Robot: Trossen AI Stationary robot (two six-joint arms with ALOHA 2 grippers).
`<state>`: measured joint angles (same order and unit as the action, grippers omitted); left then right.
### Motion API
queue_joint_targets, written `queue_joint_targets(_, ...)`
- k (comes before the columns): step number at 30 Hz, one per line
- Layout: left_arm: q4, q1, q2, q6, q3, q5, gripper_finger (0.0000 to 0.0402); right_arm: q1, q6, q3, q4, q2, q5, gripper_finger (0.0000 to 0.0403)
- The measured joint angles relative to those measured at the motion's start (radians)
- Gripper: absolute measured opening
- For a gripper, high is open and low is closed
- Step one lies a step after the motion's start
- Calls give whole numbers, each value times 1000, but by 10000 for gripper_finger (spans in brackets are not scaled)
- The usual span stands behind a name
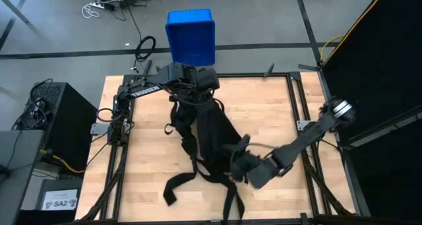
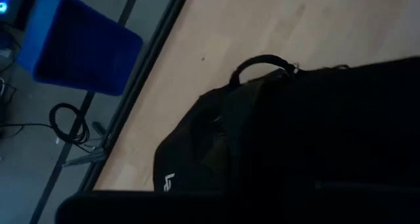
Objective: Unpack backpack
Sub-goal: Open the backpack
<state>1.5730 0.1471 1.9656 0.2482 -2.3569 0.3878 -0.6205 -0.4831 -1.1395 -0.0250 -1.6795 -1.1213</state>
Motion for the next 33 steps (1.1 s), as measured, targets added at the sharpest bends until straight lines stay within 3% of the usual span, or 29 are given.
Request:
queue_joint_targets(4, -2, 0, 0, -9, 0, -5, 0, -5, 0, -66, 27, -96, -63, 125)
queue_joint_targets(8, -2, 0, 0, -9, 0, -8, 0, -20, 29, -97, 97, -114, -156, 189)
queue_joint_targets(12, -2, 0, 1, -9, 0, -9, 0, -48, 172, -99, 152, -114, -162, 252)
queue_joint_targets(19, -2, -1, 1, -1, 1, -13, 0, -60, 464, -99, 21, -118, -166, 341)
queue_joint_targets(27, -2, -2, 1, 3, 1, -25, 0, 48, 805, -98, -277, -118, -96, 383)
queue_joint_targets(33, -1, -3, 3, -6, 1, -29, 0, 175, 958, -98, -443, -118, 71, 355)
